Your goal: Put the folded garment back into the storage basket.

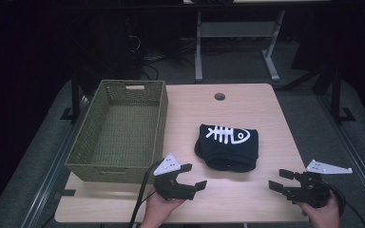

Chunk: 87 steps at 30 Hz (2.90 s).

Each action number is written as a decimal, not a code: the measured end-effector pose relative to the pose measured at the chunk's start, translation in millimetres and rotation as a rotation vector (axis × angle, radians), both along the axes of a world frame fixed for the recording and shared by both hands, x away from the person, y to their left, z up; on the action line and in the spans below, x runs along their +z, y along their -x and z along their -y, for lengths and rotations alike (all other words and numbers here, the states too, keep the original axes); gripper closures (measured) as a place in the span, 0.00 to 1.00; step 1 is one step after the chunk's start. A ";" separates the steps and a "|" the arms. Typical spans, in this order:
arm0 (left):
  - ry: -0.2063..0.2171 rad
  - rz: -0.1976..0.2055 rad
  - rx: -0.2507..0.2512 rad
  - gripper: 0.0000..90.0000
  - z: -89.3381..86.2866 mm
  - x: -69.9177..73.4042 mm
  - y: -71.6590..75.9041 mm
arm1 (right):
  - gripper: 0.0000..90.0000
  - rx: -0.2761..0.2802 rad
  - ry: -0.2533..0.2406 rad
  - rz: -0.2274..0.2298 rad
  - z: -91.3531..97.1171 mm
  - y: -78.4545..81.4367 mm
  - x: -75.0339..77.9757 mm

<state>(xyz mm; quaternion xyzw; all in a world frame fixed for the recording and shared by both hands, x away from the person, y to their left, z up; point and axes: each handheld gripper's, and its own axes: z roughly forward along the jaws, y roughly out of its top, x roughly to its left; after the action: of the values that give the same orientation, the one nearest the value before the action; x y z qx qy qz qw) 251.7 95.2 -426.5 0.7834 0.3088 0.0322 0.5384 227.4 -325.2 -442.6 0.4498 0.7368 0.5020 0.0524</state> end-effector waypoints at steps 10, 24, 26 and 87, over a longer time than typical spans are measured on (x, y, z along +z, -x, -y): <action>0.005 -0.015 0.013 0.21 8.1 5.7 -18.5 | 0.23 0.028 0.027 0.004 -8.5 -22.9 17.3; 0.023 -0.039 0.018 0.21 16.3 14.0 -37.6 | 0.23 0.055 0.034 -0.020 -11.4 -40.7 31.6; 0.019 -0.042 0.021 0.21 17.7 15.1 -41.2 | 0.23 0.058 0.037 -0.021 -12.1 -42.5 32.6; -0.129 -0.324 0.251 0.27 50.9 -36.2 -143.1 | 0.34 -0.074 0.108 -0.310 -36.5 -145.7 -14.5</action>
<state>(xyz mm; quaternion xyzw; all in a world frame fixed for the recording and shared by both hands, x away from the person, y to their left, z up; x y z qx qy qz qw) 394.8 44.3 -462.7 0.7666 0.4838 -0.0073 0.4222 373.1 -288.7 -457.1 0.5453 0.7448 0.3841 -0.0193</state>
